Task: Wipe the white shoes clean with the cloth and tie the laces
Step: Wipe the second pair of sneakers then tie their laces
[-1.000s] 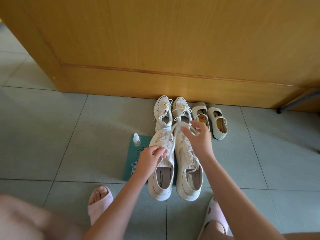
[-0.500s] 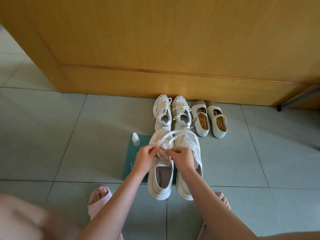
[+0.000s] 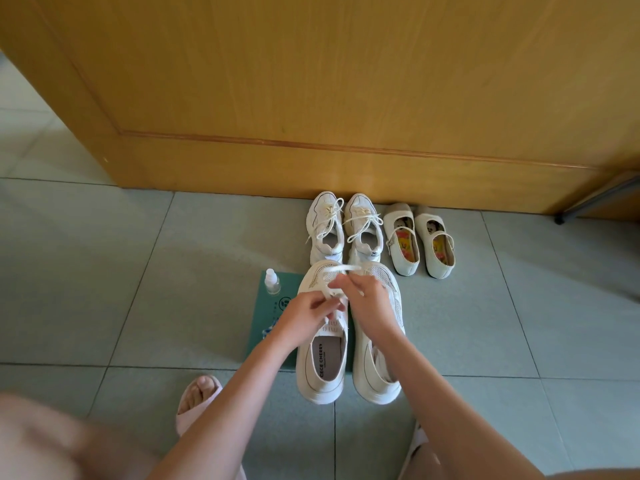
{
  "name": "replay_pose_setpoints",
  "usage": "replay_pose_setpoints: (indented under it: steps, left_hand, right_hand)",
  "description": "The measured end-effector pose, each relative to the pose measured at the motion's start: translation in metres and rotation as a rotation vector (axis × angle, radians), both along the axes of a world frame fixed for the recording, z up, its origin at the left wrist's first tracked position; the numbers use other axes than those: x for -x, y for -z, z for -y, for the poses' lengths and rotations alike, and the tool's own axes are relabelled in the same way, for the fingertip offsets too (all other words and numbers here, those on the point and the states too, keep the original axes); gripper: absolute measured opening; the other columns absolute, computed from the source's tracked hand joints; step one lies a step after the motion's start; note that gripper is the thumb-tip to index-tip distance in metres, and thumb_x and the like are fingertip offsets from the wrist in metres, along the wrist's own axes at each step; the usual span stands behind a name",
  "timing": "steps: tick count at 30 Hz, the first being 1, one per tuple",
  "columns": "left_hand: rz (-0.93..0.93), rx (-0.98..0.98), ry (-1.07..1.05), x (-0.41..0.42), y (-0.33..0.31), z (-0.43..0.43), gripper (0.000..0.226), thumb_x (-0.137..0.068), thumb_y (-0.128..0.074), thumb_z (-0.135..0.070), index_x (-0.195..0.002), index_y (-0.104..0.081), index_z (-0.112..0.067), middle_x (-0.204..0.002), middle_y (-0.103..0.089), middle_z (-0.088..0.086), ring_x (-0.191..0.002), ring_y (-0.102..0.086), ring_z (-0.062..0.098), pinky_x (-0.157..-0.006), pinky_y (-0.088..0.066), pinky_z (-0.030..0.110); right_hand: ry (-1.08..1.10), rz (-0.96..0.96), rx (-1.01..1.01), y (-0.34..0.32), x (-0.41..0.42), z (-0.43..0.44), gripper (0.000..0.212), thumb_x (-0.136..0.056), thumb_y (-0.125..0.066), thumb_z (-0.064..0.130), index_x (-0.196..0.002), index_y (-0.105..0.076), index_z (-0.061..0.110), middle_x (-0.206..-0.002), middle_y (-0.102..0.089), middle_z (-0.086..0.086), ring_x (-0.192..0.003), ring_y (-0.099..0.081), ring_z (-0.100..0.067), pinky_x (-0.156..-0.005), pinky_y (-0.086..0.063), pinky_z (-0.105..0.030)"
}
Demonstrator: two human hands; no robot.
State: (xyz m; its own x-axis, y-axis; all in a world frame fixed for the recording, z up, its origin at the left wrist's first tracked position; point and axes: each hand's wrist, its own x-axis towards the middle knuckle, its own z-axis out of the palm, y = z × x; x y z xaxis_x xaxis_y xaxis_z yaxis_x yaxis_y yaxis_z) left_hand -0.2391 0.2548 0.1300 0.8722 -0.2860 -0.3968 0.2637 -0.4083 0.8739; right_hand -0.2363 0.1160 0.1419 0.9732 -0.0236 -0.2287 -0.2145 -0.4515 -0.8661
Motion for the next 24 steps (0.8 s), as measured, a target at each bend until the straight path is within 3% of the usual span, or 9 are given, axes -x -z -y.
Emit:
replay_pose_setpoints:
  steps: [3,5,8,10,12,15,18,20,24]
  left_hand:
    - [-0.024,-0.010,-0.009,-0.003,-0.001,-0.005,0.036,-0.097,-0.049,-0.032,-0.068,-0.065,-0.016,-0.056,-0.058,-0.014,-0.037,-0.036,-0.001,-0.046,-0.028,0.015]
    - [-0.035,-0.012,-0.017,-0.004,0.001,-0.009,0.037,-0.095,-0.051,-0.035,-0.066,-0.069,-0.021,-0.061,-0.064,-0.008,-0.046,-0.040,0.006,-0.053,-0.032,0.020]
    - [-0.092,0.075,-0.092,-0.006,0.002,-0.010,0.023,-0.092,-0.057,-0.034,-0.081,-0.075,-0.023,-0.074,-0.072,-0.003,-0.064,-0.059,0.005,-0.069,-0.044,0.018]
    - [-0.133,0.169,-0.166,-0.005,0.001,-0.009,0.014,-0.090,-0.061,-0.023,-0.093,-0.073,-0.017,-0.066,-0.069,-0.010,-0.057,-0.057,-0.007,-0.061,-0.043,0.009]
    - [-0.159,0.196,-0.211,-0.003,0.003,-0.008,0.011,-0.088,-0.064,-0.017,-0.094,-0.074,-0.016,-0.068,-0.069,-0.009,-0.058,-0.056,-0.005,-0.059,-0.043,0.007]
    - [-0.164,0.151,-0.226,0.000,0.004,-0.008,0.007,-0.082,-0.070,-0.016,-0.085,-0.075,-0.021,-0.077,-0.071,-0.003,-0.067,-0.060,0.003,-0.062,-0.044,0.011]
    - [-0.014,-0.018,-0.129,-0.002,0.007,-0.008,0.007,-0.078,-0.073,-0.019,-0.081,-0.074,-0.012,-0.075,-0.070,0.006,-0.067,-0.061,0.011,-0.067,-0.047,0.024]
    - [0.117,-0.123,-0.100,-0.002,0.005,-0.004,0.006,-0.077,-0.074,-0.016,-0.083,-0.074,-0.015,-0.077,-0.072,-0.004,-0.071,-0.066,0.008,-0.071,-0.053,0.026]
    - [0.356,-0.307,-0.108,0.003,-0.002,0.002,0.010,-0.081,-0.070,-0.013,-0.089,-0.070,-0.019,-0.081,-0.070,-0.008,-0.073,-0.065,0.008,-0.069,-0.054,0.025]
  right_hand:
    - [-0.116,0.036,0.222,0.007,0.005,0.010,0.027,-0.094,-0.048,0.037,-0.079,-0.070,0.030,-0.078,-0.068,0.015,-0.095,-0.056,-0.013,-0.101,-0.033,-0.040]
    - [-0.145,0.041,0.300,0.009,0.007,0.016,0.019,-0.091,-0.055,0.037,-0.082,-0.069,0.028,-0.080,-0.065,0.016,-0.094,-0.049,-0.009,-0.100,-0.028,-0.033]
    - [-0.159,0.028,0.271,0.008,0.008,0.022,0.011,-0.081,-0.066,0.037,-0.082,-0.070,0.027,-0.080,-0.066,0.014,-0.089,-0.053,-0.007,-0.095,-0.035,-0.028]
    - [-0.165,-0.051,0.164,0.000,0.011,0.022,0.011,-0.081,-0.068,0.032,-0.084,-0.072,0.022,-0.079,-0.067,0.010,-0.081,-0.059,-0.006,-0.082,-0.043,-0.020]
    - [-0.235,-0.134,0.112,-0.005,0.015,0.020,0.010,-0.084,-0.067,0.028,-0.086,-0.071,0.019,-0.074,-0.068,0.008,-0.072,-0.061,-0.005,-0.071,-0.045,-0.015]
    - [-0.295,-0.188,0.116,-0.003,0.016,0.021,0.007,-0.088,-0.064,0.025,-0.083,-0.068,0.023,-0.070,-0.068,0.006,-0.064,-0.061,-0.006,-0.070,-0.049,-0.018]
    - [-0.166,-0.166,0.119,0.004,0.013,0.022,0.012,-0.092,-0.057,0.018,-0.095,-0.069,0.018,-0.085,-0.066,0.007,-0.073,-0.058,-0.003,-0.071,-0.047,-0.016]
    - [-0.110,-0.168,0.050,0.006,0.011,0.017,0.019,-0.094,-0.052,0.009,-0.104,-0.066,0.016,-0.094,-0.064,0.006,-0.074,-0.057,-0.004,-0.067,-0.046,-0.015]
    - [-0.115,-0.214,-0.014,0.008,0.007,0.006,0.024,-0.093,-0.048,0.002,-0.107,-0.065,0.012,-0.091,-0.063,0.006,-0.074,-0.059,-0.013,-0.073,-0.053,-0.029]
